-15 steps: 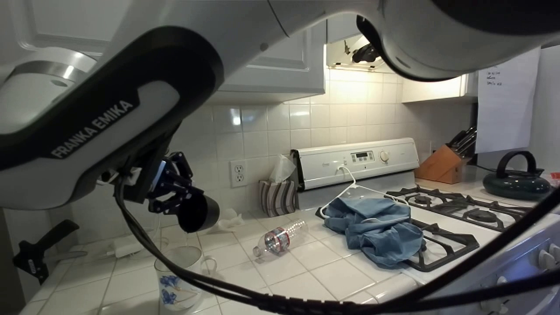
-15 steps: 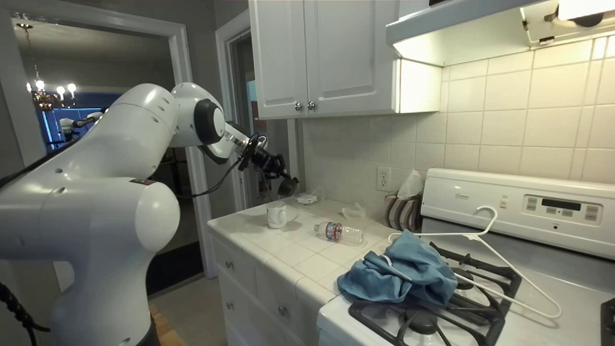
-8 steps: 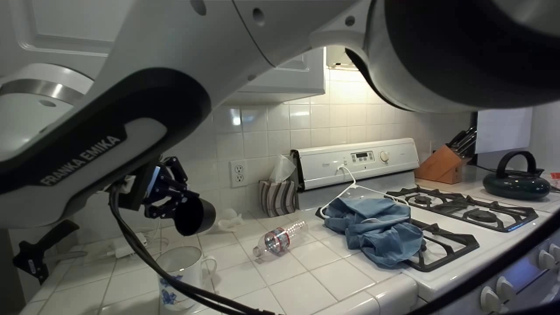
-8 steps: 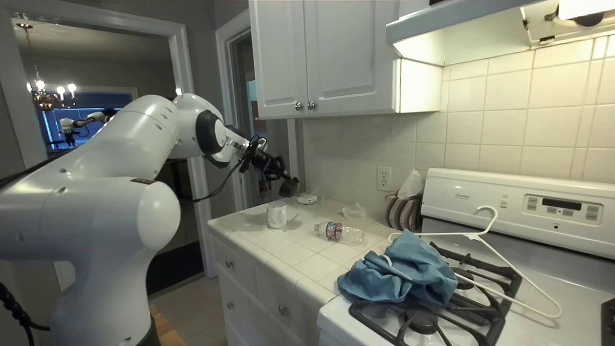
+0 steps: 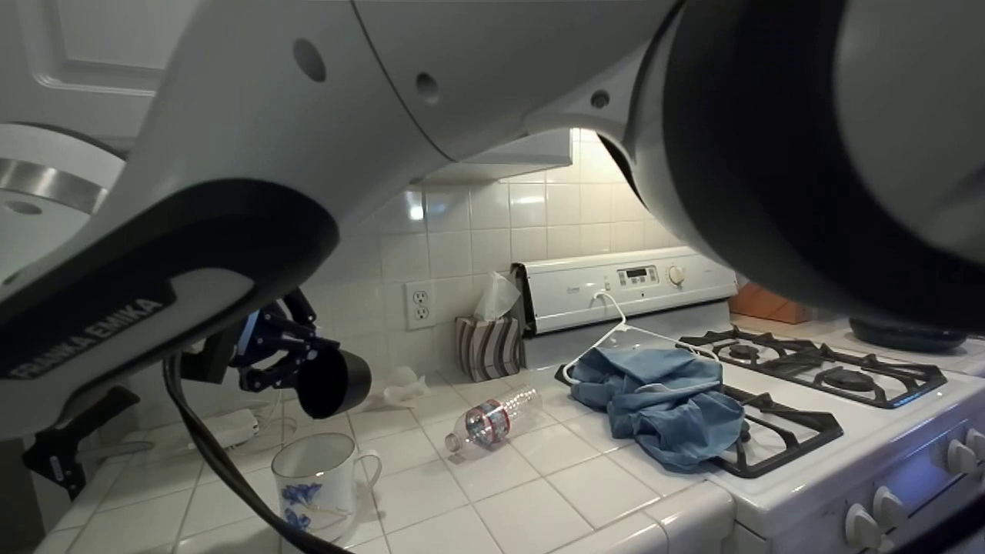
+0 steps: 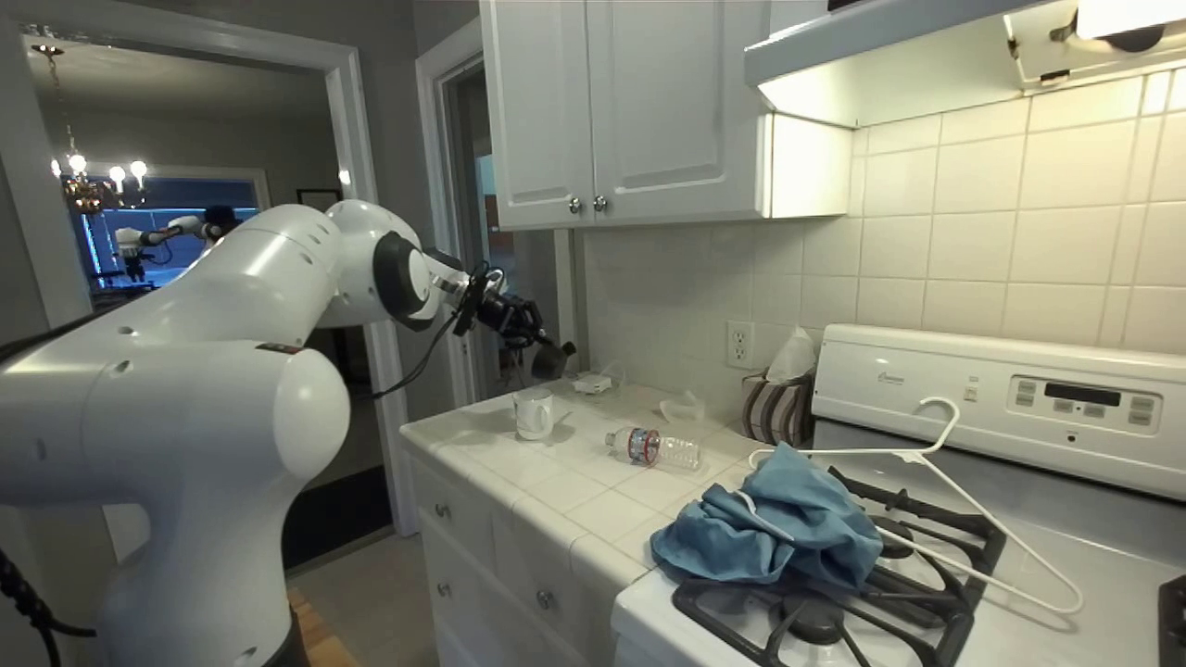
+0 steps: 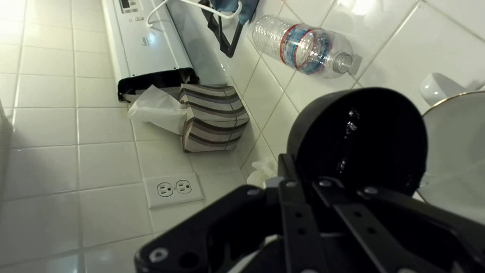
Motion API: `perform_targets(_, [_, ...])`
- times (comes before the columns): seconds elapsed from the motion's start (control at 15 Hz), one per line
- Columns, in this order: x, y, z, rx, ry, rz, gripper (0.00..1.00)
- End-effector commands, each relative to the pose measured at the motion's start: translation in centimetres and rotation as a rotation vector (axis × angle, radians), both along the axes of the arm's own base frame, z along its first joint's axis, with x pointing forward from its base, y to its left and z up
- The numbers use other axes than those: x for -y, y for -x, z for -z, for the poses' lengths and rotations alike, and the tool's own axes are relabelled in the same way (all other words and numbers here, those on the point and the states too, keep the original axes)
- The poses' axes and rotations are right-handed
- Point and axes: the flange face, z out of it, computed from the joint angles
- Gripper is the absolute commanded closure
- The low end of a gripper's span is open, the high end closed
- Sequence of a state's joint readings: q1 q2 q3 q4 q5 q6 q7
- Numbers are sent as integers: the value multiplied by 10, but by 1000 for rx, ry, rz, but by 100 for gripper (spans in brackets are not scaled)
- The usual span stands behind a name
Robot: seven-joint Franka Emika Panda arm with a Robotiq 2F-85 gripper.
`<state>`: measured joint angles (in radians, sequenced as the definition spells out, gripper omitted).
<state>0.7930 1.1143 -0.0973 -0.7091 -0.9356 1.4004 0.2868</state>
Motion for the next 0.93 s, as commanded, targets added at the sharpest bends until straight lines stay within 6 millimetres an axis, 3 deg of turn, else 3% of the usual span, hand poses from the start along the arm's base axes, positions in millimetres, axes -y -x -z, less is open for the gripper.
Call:
perform_targets(0.0, [-8, 4, 2, 12, 61, 0, 99])
perform_targets(0.87, [-4, 8, 19, 40, 188, 42, 99])
